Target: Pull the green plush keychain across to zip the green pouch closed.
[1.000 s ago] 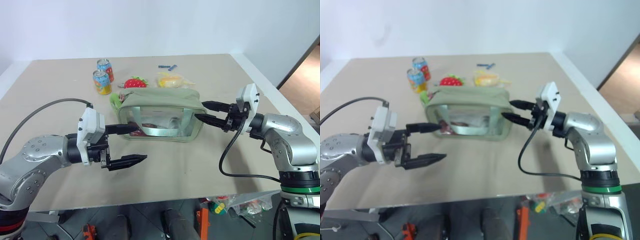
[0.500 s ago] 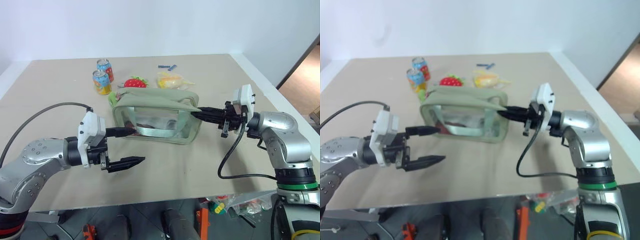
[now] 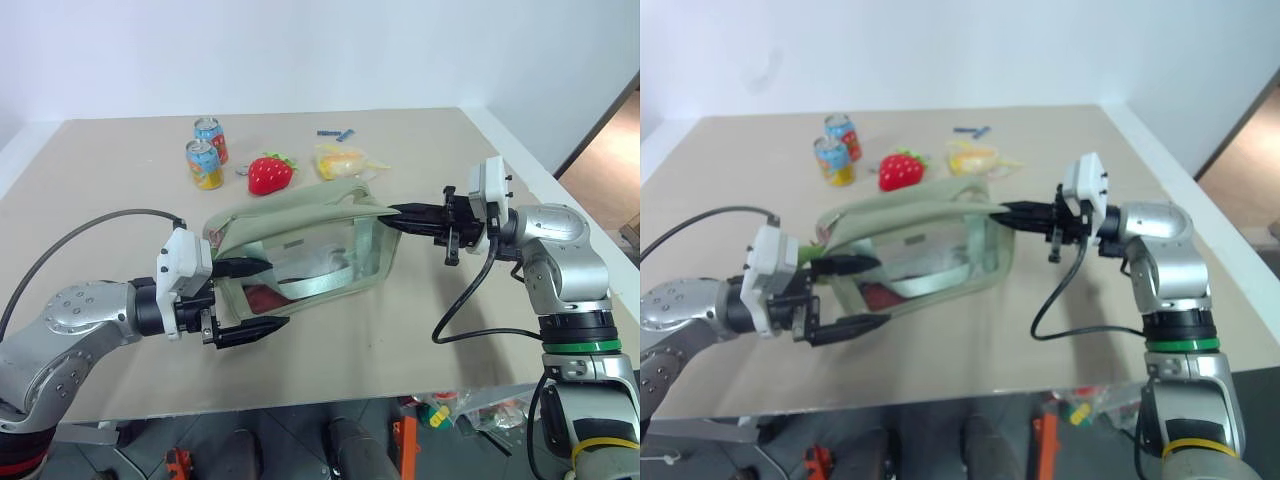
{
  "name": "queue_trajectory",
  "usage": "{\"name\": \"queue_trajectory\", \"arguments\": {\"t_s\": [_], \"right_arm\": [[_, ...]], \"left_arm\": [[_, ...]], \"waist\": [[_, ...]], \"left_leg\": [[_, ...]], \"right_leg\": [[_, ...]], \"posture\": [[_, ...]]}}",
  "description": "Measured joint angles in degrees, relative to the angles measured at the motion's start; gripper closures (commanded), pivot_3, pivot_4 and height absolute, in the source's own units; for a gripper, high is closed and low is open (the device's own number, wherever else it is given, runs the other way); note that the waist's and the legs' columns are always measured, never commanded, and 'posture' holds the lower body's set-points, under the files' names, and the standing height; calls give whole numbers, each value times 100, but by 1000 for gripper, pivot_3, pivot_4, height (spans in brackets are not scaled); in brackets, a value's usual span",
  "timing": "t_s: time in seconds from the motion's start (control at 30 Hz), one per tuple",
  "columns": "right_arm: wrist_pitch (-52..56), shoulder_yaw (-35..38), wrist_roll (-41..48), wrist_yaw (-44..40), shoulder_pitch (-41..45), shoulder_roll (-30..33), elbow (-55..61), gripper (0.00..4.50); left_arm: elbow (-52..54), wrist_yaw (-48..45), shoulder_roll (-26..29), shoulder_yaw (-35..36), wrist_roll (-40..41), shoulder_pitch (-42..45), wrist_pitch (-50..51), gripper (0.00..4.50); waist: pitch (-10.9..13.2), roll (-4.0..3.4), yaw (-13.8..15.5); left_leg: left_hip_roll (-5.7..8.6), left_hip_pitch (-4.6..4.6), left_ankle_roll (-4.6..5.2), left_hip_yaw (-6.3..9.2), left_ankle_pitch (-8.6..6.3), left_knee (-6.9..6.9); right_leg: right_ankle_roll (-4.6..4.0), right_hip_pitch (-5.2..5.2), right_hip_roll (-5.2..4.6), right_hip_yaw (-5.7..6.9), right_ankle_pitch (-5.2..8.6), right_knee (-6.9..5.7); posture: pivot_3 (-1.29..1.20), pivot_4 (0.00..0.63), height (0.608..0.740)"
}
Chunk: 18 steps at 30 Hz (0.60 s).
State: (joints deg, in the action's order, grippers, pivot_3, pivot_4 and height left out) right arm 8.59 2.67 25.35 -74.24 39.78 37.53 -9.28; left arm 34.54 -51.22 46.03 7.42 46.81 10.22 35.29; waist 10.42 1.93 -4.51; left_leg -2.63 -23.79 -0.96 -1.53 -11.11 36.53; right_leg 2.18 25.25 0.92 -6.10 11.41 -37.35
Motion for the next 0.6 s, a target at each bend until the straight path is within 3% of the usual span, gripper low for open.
{"name": "queue_trajectory", "arguments": {"t_s": [0.6], "right_arm": [[377, 286, 146, 434, -350, 192, 471, 4471]], "left_arm": [[24, -64, 0, 23, -84, -54, -56, 0]], "waist": [[0, 0, 1]], "left_leg": [[1, -1, 0, -1, 0, 2]], "right_leg": [[2, 0, -1, -1, -1, 0]], "posture": [[0, 150, 740]]}}
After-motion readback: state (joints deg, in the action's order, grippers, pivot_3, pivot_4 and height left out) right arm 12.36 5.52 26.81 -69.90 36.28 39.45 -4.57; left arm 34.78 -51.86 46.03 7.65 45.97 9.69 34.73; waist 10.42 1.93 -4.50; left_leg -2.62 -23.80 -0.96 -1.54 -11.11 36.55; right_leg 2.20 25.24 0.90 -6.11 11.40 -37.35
